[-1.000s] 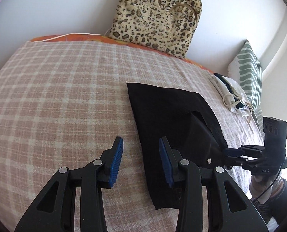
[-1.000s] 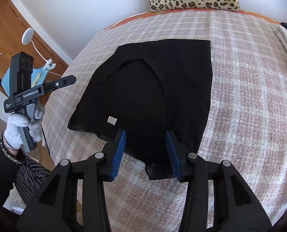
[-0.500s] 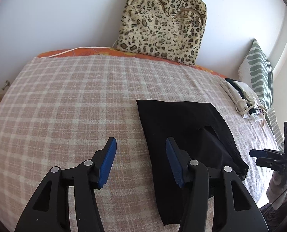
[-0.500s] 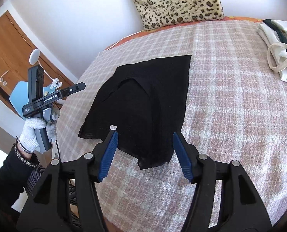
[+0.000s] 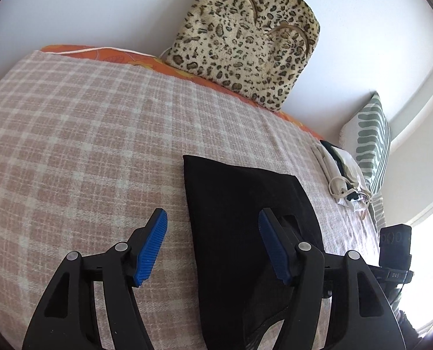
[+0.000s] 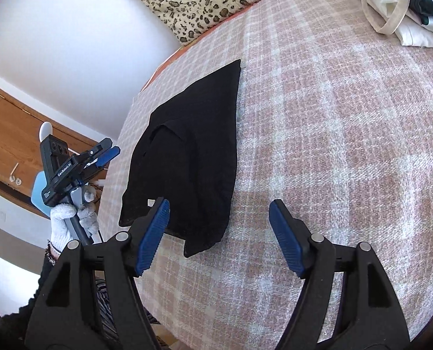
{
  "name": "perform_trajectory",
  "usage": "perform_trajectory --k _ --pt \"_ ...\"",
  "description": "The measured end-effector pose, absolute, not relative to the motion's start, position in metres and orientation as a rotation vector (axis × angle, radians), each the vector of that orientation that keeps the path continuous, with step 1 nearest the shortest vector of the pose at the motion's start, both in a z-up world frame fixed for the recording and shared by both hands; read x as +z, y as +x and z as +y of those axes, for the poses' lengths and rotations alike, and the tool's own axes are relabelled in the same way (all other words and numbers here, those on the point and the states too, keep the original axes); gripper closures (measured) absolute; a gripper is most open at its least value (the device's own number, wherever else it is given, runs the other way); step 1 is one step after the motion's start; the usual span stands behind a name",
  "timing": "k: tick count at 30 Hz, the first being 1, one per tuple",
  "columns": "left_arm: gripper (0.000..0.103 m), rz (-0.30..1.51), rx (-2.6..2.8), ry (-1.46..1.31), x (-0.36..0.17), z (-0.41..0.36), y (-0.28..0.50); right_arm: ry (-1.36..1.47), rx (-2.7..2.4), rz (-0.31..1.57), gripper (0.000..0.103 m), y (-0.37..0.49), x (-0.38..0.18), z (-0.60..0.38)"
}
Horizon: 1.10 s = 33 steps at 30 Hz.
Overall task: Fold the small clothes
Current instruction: 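Move both open grippers to the edge of the folded black shirt, then close the right gripper on the shirt edge while the left gripper closes beside it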
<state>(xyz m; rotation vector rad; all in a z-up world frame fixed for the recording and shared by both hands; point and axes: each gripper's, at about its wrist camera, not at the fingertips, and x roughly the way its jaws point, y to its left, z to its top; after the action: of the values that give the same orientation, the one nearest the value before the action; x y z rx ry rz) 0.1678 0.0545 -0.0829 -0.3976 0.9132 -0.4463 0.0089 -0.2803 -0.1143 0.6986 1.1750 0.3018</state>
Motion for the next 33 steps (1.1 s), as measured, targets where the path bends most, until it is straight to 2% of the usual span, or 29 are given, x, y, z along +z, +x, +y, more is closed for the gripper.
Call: perform_trajectory --k 13,17,27,30,33 --pt "0.038 1.003 -0.451 -0.636 -0.118 0.071 0.204 0.896 0.392 1.202 0.030 -0.007 -0.127 -0.283" --pt "0.038 1.023 -0.444 -0.668 -0.129 0.073 0.211 0.936 0.402 1.215 0.040 -0.006 -0.132 -0.280" --pt "0.039 1.003 -0.462 -0.682 -0.132 0.068 0.227 0.946 0.414 1.232 0.049 0.006 -0.138 -0.268" --pt "0.041 0.994 -0.475 -0.682 -0.133 0.063 0.234 0.969 0.426 1.237 0.059 0.009 -0.142 -0.268" --pt "0.041 0.988 -0.501 -0.688 -0.135 0.058 0.241 0.986 0.432 1.250 0.072 0.014 -0.150 -0.266"
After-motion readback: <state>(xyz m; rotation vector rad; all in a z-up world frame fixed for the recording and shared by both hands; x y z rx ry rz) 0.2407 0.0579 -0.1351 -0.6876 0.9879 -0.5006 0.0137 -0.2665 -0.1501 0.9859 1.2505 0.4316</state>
